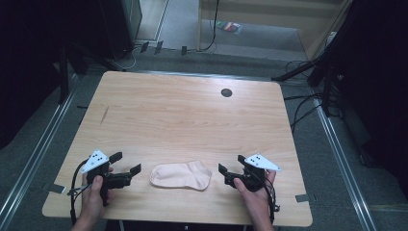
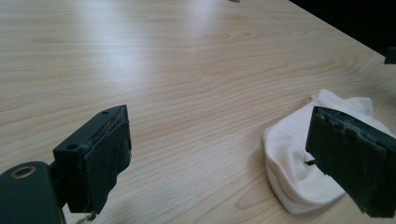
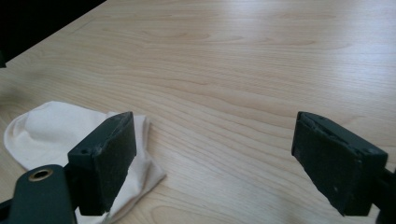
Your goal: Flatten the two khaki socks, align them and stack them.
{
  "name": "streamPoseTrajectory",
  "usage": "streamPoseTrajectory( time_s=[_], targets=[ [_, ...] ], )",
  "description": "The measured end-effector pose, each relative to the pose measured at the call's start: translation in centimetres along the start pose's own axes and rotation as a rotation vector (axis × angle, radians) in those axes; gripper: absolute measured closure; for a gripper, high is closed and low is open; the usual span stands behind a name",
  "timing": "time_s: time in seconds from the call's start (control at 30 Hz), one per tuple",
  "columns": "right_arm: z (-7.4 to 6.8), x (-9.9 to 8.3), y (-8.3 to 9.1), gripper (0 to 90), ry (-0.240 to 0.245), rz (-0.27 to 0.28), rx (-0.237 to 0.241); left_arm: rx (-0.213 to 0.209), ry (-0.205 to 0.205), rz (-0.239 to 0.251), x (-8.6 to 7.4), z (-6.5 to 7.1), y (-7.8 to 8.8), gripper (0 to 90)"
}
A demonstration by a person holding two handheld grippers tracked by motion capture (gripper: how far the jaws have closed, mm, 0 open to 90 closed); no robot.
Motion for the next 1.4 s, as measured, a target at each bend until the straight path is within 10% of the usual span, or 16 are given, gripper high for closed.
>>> streamPoseTrajectory(
  time_s=[0.77, 1.4],
  targets=[
    [8.4, -1.7, 3.7, 14.5, -0.098, 0.043, -0.119, 0.14, 0.066, -0.017, -1.1, -6.3, 1.4, 7.6],
    [12.3, -4.0, 6.4, 15.0, -0.144, 0.029, -0.189, 0.242, 0.088, -0.013, -2.1, -9.8, 3.5, 7.6]
  ],
)
Point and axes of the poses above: each handheld gripper's, and its own axes: y roughly backward along the jaws, x roughly out of its top, z roughly to its right, the point moved 9 cm from there along -y, roughly forward along the jaws, and after that the axes turned 11 degrees about -z, right-handed, at the moved point
